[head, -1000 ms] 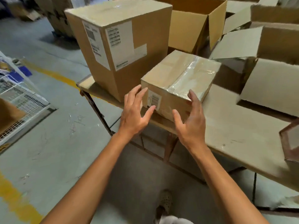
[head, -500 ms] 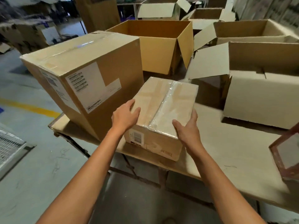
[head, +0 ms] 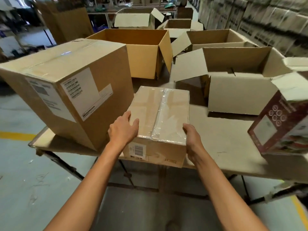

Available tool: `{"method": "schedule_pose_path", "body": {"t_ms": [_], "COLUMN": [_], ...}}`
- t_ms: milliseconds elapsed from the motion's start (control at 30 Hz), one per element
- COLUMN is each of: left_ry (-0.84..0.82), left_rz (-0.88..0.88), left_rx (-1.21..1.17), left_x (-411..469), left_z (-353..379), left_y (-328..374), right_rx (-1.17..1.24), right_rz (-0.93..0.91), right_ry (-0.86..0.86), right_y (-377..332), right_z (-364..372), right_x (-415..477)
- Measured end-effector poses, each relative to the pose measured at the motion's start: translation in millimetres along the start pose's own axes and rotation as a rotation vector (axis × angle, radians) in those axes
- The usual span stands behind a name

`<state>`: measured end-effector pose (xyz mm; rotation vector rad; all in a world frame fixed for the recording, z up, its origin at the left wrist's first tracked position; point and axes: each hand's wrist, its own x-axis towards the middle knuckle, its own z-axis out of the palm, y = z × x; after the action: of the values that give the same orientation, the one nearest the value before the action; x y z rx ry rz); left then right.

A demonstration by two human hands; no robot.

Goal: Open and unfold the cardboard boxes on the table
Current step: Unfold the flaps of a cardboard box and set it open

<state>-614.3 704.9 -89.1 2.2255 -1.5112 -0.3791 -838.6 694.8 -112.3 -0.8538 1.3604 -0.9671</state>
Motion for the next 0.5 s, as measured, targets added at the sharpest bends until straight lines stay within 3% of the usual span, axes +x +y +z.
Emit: {"method": "schedule_pose_path", "body": {"t_ms": [100, 200, 300, 400, 500], "left_ry": [0.012, 0.016, -0.045, -0.043, -0.038], "left_rz": [0.035, 0.091, 0.137, 0.219, 0.477], "left_rx": [0.030, 0.062, 0.136, 0.217, 0.091], "left_x": [-20, -36, -47, -50, -52], "left_z": [2, 1, -3, -4, -7], "left_y": [-5, -9, -9, -6, 5], "right_rx": [0.233, 0.470, 0.371, 0.332, 0.513], "right_rz": [0.077, 0.135, 0.103, 0.169, 0.454], "right_ry": [0.041, 0.269, 0.479, 0.511, 0.394], "right_y": [4, 17, 46, 82, 98], "right_z": [-9, -14, -12, -5, -4], "right_x": [-31, -56, -70, -79, -86]}}
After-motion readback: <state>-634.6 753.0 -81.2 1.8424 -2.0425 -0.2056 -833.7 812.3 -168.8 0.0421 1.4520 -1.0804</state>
